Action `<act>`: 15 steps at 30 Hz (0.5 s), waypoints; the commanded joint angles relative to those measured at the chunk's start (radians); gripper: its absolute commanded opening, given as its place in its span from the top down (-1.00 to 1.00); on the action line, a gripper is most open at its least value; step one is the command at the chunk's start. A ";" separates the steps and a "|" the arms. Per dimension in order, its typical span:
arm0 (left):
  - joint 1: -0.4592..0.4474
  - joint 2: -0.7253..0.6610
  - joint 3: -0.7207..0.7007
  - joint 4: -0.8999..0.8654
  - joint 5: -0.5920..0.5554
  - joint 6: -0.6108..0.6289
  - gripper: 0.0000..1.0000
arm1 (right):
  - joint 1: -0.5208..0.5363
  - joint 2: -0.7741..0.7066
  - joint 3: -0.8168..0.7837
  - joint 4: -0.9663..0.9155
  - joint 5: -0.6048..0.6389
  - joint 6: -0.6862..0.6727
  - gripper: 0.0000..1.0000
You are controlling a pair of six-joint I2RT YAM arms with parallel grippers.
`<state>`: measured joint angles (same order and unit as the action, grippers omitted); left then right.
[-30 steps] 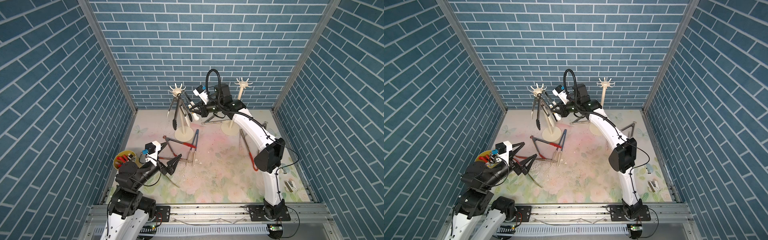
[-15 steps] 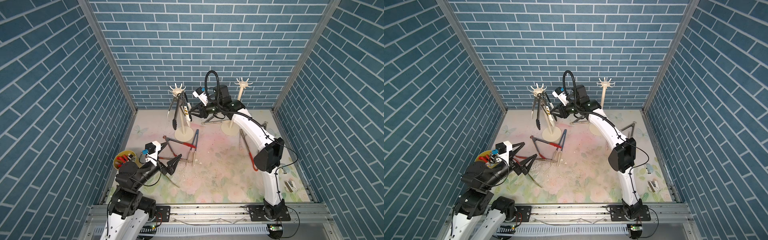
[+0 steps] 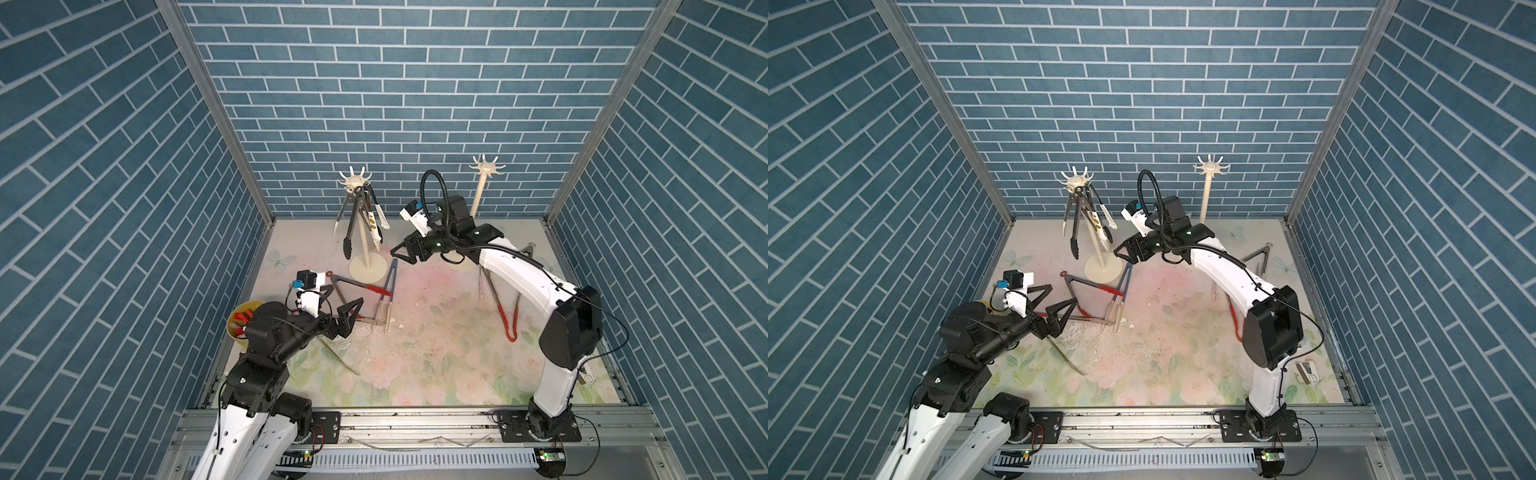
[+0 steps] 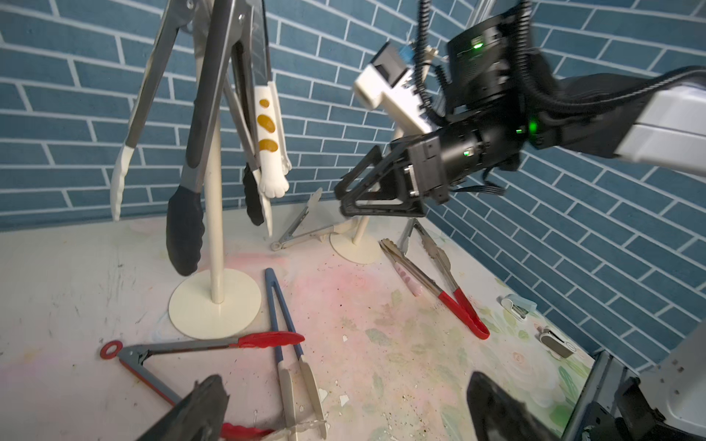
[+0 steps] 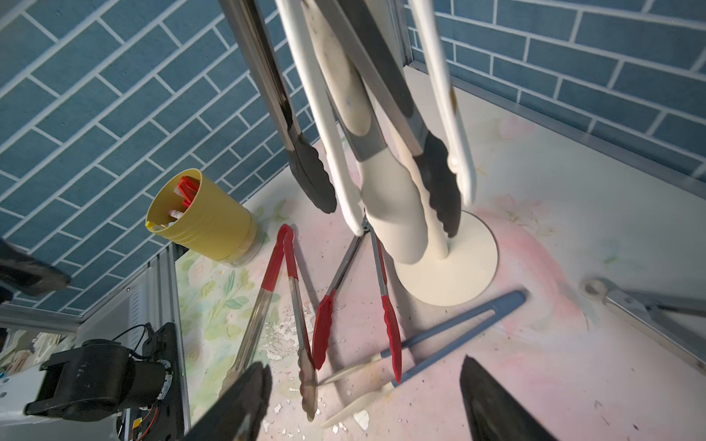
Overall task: Hang food tongs on kitchen utensil racks
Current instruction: Hang the food tongs on the rack.
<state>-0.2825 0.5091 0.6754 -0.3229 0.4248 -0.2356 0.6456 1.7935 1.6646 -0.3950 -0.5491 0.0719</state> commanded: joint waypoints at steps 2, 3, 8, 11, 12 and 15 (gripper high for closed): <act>-0.007 0.003 0.018 -0.134 -0.097 -0.097 -0.99 | 0.005 -0.135 -0.154 0.143 0.111 0.004 -0.67; -0.006 0.005 0.018 -0.160 -0.112 -0.117 -0.99 | 0.005 -0.156 -0.185 0.149 0.125 0.008 -0.67; -0.006 0.018 0.018 -0.288 -0.187 -0.231 -0.99 | 0.005 -0.244 -0.309 0.180 0.153 0.047 -0.68; -0.006 0.054 0.018 -0.358 -0.219 -0.298 -0.99 | 0.007 -0.296 -0.383 0.191 0.163 0.067 -0.68; -0.006 0.068 0.019 -0.378 -0.232 -0.319 -0.99 | 0.010 -0.315 -0.408 0.197 0.171 0.074 -0.69; -0.006 0.101 0.003 -0.389 -0.253 -0.368 -0.98 | 0.016 -0.367 -0.466 0.198 0.181 0.089 -0.69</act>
<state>-0.2840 0.5915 0.6765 -0.6441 0.2234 -0.5194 0.6514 1.4864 1.2320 -0.2363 -0.3931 0.1341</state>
